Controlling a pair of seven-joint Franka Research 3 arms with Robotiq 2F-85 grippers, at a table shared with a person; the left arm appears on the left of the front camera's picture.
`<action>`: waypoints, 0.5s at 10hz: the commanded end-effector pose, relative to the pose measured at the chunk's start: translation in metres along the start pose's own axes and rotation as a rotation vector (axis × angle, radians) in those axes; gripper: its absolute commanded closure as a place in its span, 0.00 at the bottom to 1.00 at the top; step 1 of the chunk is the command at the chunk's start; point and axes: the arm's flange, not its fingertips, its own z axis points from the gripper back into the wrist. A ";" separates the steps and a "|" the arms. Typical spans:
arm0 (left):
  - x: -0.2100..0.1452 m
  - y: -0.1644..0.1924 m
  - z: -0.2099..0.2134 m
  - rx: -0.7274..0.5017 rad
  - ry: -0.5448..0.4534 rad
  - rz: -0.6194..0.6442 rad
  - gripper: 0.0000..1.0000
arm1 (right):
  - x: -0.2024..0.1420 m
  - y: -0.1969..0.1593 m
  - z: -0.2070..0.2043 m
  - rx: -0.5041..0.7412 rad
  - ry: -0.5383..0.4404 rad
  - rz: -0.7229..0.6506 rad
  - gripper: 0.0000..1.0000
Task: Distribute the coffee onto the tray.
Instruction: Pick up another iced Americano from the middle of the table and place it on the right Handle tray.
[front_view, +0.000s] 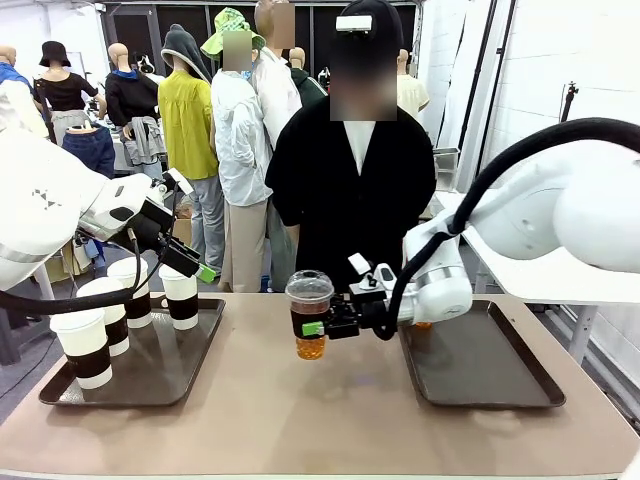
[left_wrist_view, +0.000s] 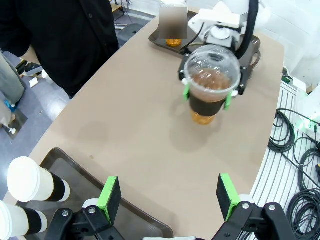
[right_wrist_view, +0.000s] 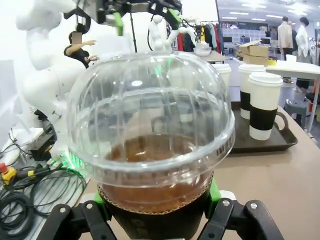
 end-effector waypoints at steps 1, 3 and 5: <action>0.000 0.002 0.001 -0.014 -0.011 -0.005 0.00 | 0.010 0.031 0.028 -0.002 -0.012 -0.014 0.19; 0.000 0.002 0.001 -0.014 -0.011 -0.005 0.00 | 0.009 0.044 0.064 -0.030 0.001 -0.017 0.19; 0.000 0.002 0.001 -0.014 -0.011 -0.005 0.00 | 0.008 0.053 0.094 -0.062 0.044 -0.026 0.19</action>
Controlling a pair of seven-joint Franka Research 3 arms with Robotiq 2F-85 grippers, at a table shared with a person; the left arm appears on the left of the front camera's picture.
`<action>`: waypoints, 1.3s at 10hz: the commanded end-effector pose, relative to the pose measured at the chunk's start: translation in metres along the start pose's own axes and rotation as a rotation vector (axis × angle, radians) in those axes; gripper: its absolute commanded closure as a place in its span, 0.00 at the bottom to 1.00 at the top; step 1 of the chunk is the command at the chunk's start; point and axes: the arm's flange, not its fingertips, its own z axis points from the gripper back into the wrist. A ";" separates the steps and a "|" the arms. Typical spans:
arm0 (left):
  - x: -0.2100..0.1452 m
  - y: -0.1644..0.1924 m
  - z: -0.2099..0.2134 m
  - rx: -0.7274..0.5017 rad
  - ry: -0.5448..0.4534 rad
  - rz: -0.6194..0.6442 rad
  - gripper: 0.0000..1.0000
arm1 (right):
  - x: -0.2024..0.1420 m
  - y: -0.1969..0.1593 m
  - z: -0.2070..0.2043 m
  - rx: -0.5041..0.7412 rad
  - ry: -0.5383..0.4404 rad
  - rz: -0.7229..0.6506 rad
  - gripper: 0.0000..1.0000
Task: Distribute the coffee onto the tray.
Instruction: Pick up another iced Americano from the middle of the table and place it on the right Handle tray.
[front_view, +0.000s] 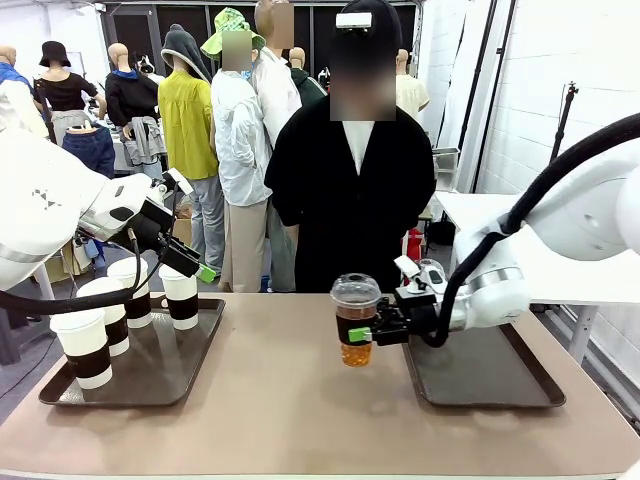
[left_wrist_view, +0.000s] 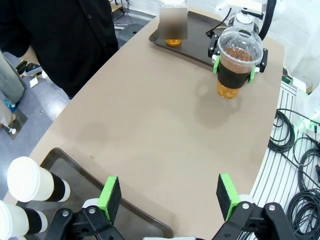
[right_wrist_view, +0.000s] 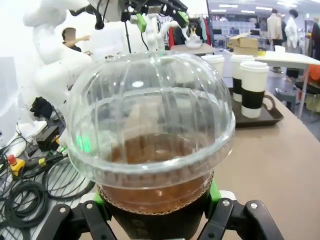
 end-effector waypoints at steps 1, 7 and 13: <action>0.000 0.002 0.001 -0.014 -0.010 -0.005 0.00 | 0.007 0.007 0.026 -0.012 0.004 -0.011 0.19; 0.000 0.002 0.001 -0.014 -0.010 -0.005 0.00 | -0.023 0.005 0.104 -0.148 -0.021 -0.017 0.19; 0.000 0.002 0.001 -0.014 -0.010 -0.005 0.00 | -0.051 -0.019 0.152 -0.216 0.000 -0.010 0.19</action>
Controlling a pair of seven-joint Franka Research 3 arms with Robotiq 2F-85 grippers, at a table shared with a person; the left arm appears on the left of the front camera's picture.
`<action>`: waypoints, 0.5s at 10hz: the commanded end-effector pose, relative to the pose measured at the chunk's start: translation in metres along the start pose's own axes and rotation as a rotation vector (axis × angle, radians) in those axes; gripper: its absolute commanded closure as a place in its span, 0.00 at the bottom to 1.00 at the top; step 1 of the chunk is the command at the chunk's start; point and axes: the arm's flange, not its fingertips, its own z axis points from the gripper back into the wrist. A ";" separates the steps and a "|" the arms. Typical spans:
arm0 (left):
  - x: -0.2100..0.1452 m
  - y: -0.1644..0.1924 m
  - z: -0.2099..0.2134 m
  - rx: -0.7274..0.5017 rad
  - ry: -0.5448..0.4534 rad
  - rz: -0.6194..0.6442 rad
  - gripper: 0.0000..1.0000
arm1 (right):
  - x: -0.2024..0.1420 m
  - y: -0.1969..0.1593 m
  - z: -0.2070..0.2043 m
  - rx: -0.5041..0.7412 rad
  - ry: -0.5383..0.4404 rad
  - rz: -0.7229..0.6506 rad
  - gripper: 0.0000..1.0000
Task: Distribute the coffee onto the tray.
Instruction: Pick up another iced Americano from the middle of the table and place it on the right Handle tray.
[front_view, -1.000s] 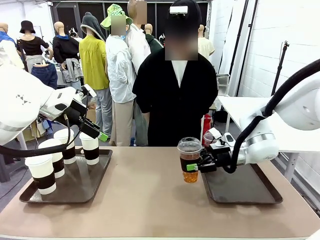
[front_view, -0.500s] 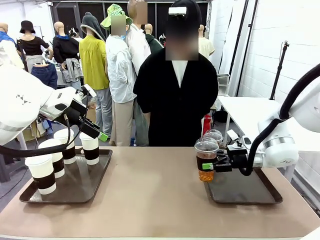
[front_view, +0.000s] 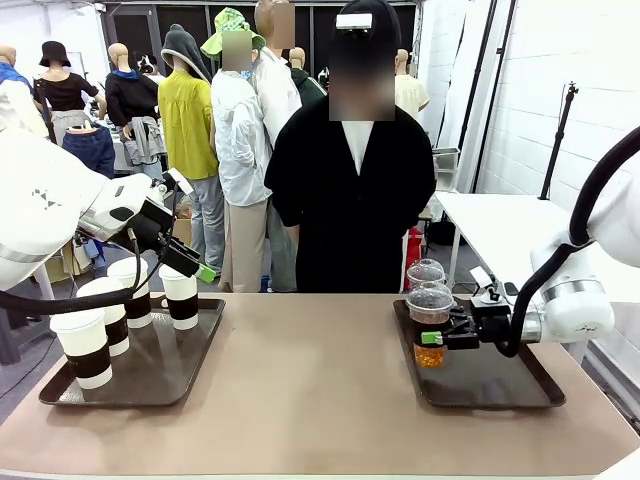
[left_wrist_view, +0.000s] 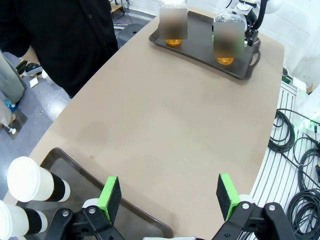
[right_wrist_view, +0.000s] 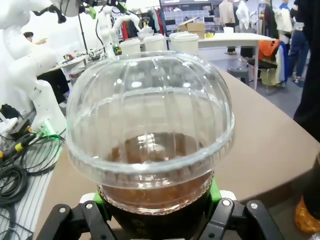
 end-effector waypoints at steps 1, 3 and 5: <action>0.000 0.002 0.001 -0.014 -0.011 -0.005 0.00 | -0.001 -0.015 0.009 -0.009 -0.019 0.037 0.19; 0.000 0.002 0.001 -0.014 -0.011 -0.005 0.00 | -0.006 -0.024 0.015 -0.033 -0.038 0.053 0.19; 0.000 0.002 0.001 -0.014 -0.011 -0.005 0.00 | -0.013 -0.034 0.018 -0.056 -0.065 0.067 0.19</action>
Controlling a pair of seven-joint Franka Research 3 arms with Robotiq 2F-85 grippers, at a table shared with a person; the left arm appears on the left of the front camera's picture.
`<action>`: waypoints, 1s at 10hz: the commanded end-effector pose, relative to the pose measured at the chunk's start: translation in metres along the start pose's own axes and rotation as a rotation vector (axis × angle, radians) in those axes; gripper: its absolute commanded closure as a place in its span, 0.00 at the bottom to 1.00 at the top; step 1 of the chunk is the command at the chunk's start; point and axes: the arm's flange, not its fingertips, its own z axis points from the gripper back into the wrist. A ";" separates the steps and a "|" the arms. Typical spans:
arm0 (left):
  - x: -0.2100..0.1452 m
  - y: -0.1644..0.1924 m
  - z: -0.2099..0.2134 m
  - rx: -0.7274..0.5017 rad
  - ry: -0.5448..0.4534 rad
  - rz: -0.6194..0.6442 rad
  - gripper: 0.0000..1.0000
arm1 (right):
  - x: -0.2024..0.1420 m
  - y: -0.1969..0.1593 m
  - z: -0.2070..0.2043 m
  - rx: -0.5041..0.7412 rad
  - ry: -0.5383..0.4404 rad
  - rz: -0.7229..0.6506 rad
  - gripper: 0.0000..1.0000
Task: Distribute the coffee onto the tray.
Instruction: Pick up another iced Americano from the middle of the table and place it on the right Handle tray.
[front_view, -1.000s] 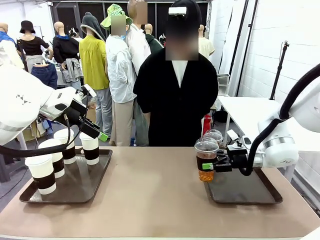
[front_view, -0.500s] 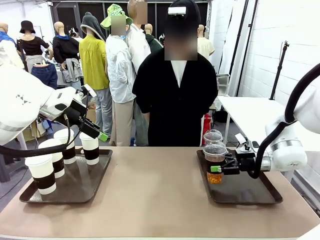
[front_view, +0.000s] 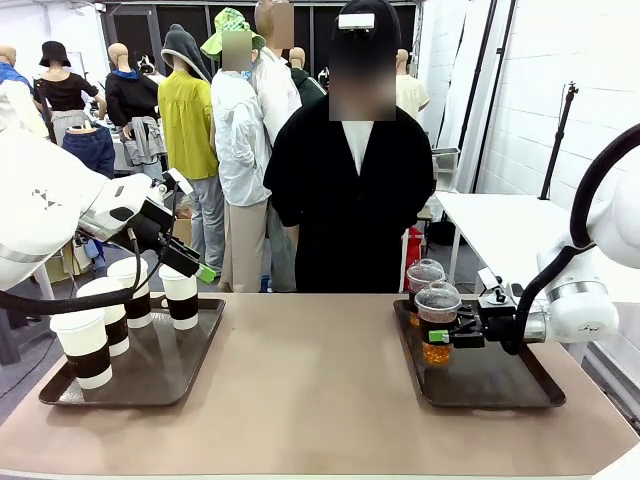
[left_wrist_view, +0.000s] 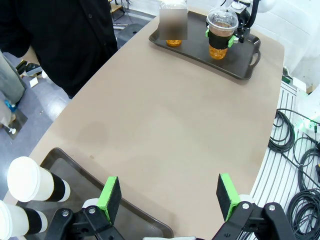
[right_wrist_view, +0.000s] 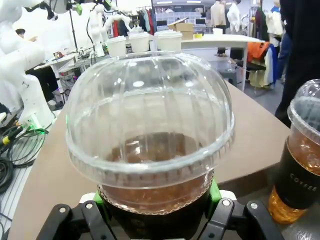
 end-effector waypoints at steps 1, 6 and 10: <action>0.000 0.002 0.001 -0.014 -0.011 -0.005 0.00 | -0.002 -0.010 -0.002 -0.020 -0.064 0.033 0.19; 0.000 0.002 0.001 -0.014 -0.011 -0.005 0.00 | -0.019 -0.020 -0.004 -0.041 -0.077 0.042 0.19; 0.000 0.002 0.001 -0.014 -0.011 -0.005 0.00 | -0.026 -0.021 -0.008 -0.041 -0.065 0.036 0.19</action>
